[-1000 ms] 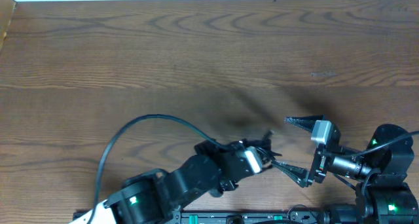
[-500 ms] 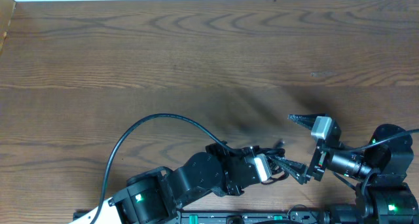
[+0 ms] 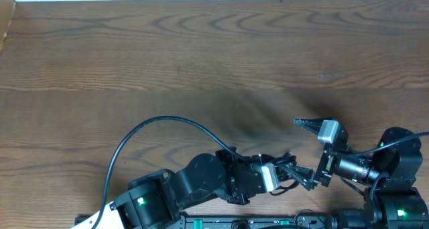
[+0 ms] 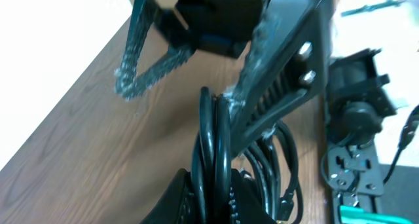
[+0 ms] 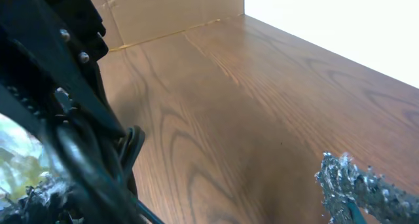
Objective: Untangle cables
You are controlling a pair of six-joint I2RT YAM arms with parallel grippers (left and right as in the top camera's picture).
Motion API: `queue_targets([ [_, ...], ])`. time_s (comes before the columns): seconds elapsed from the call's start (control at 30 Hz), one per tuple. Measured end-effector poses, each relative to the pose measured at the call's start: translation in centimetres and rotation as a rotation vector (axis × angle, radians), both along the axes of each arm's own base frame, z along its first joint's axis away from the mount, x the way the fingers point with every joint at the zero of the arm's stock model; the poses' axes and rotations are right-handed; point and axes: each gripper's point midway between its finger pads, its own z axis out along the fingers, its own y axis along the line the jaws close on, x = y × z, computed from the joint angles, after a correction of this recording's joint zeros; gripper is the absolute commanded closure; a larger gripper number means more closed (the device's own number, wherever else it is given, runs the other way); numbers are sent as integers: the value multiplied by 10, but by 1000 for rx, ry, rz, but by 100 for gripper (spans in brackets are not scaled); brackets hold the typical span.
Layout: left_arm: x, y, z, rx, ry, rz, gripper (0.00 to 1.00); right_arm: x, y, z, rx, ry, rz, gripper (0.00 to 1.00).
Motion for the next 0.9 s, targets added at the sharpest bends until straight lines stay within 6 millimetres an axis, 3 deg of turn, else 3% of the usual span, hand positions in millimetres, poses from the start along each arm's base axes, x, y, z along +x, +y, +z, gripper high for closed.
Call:
queue_targets([
  [0.27, -9, -7, 4, -26, 19, -62, 93, -3, 3, 0, 4, 7, 16, 1],
  [0.43, -9, -11, 2, -24, 30, -72, 93, -5, 4, 4, 12, -15, 37, 22],
  [0.67, -8, -12, 4, -27, 28, -70, 92, -10, 7, 8, 23, -43, 79, 32],
  [0.77, -6, -12, 4, -26, 25, -62, 93, -13, 9, 9, 27, -55, 100, 48],
  [0.83, -3, -12, 3, -22, 22, -47, 92, -16, 10, 11, 32, -70, 122, 64],
  [0.87, -2, -12, 3, -20, 22, -40, 92, -19, 11, 12, 39, -72, 138, 76],
  [0.9, -1, -11, 3, -18, 20, -32, 93, -19, 11, 12, 39, -79, 142, 81],
])
